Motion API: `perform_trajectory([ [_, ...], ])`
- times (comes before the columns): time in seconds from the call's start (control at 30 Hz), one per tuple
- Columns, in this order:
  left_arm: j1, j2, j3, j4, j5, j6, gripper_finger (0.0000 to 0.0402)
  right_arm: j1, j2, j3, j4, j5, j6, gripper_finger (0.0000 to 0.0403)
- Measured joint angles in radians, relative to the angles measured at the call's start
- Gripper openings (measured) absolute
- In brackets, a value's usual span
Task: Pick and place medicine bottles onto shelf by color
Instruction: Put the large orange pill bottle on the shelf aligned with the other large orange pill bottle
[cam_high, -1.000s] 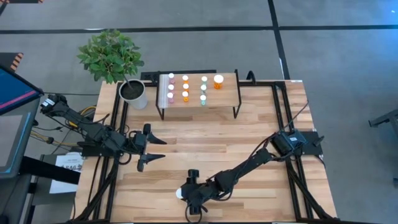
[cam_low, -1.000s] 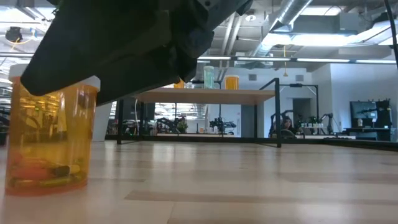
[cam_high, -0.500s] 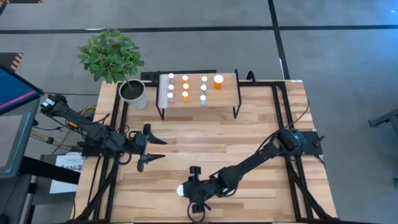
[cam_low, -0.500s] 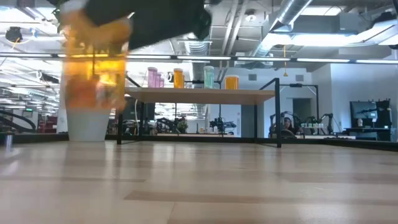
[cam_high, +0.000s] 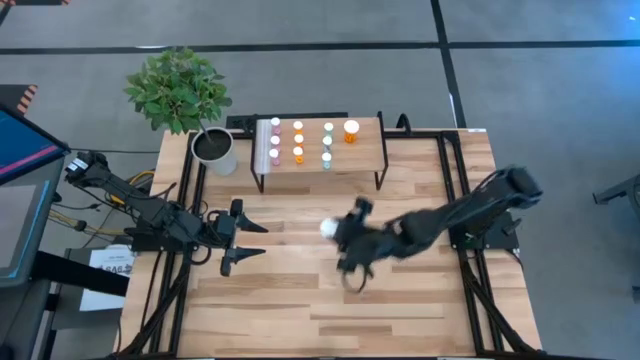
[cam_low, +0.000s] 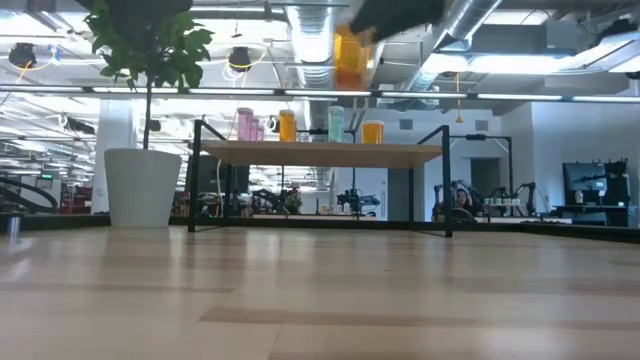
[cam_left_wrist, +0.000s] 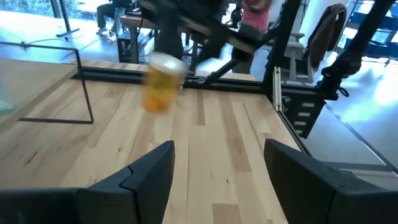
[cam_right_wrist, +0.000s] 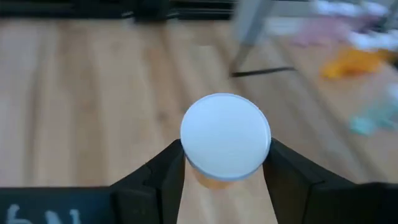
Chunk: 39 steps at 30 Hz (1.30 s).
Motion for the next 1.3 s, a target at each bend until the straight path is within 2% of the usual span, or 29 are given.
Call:
perform_trajectory([
  [0.17,0.000,0.000,0.000,0.014,0.000,0.015,0.0236,-0.144,-0.205,-0.200,0.135,0.016,-0.005,0.0199],
  [0.27,0.000,0.000,0.000,0.019,0.000,0.017,0.0236,-0.254,-0.274,-0.261,0.172,0.000,-0.008,0.0198],
  [0.43,0.000,0.000,0.000,0.022,0.000,0.019,0.0236,-0.428,-0.294,-0.278,0.181,-0.101,-0.038,0.0202],
  [0.6,0.000,0.000,0.000,0.021,0.000,0.019,0.0236,-0.547,-0.261,-0.280,0.176,-0.185,-0.053,0.0200],
  [0.8,0.000,0.000,0.000,0.010,0.000,0.019,0.0236,-0.617,-0.218,-0.278,0.184,-0.237,-0.053,0.0202],
  [1.03,0.000,0.000,0.000,0.009,0.000,0.019,0.0236,-0.635,-0.182,-0.274,0.199,-0.238,-0.052,0.0203],
  [1.3,0.000,0.000,0.000,0.008,0.000,0.019,0.0236,-0.642,-0.175,-0.276,0.230,-0.240,-0.059,0.0226],
])
